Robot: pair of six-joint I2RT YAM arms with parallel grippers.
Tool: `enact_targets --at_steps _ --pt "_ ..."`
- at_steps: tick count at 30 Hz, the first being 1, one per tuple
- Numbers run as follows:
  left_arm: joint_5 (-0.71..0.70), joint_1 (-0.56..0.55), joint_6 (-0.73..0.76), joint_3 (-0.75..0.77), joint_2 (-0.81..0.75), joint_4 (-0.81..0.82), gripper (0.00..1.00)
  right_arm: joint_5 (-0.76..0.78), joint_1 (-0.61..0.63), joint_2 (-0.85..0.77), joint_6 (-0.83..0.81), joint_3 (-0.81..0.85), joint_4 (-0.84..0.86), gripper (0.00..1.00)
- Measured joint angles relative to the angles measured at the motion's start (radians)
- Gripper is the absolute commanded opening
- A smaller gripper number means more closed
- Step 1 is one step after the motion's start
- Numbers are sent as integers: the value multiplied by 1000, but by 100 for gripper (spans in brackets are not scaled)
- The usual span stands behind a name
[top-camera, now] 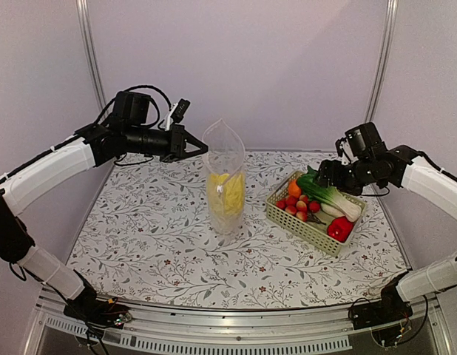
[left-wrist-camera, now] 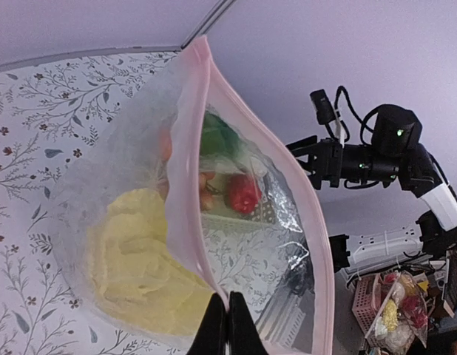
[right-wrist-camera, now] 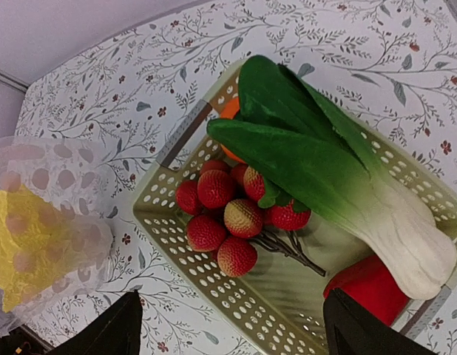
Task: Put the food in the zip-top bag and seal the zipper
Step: Adjust the zipper food storage bag at the center of the board, then pick up the fake fruit from the bin.
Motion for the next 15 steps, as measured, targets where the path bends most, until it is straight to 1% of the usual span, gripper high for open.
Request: enact_targets --at_steps 5,10,15 --pt "3 0 -1 0 0 2 0 -86 1 111 23 -85 52 78" --pt "3 1 0 0 0 2 0 -119 3 209 42 -105 107 62" --pt "3 1 -1 0 0 2 0 -116 24 296 48 -101 167 57"
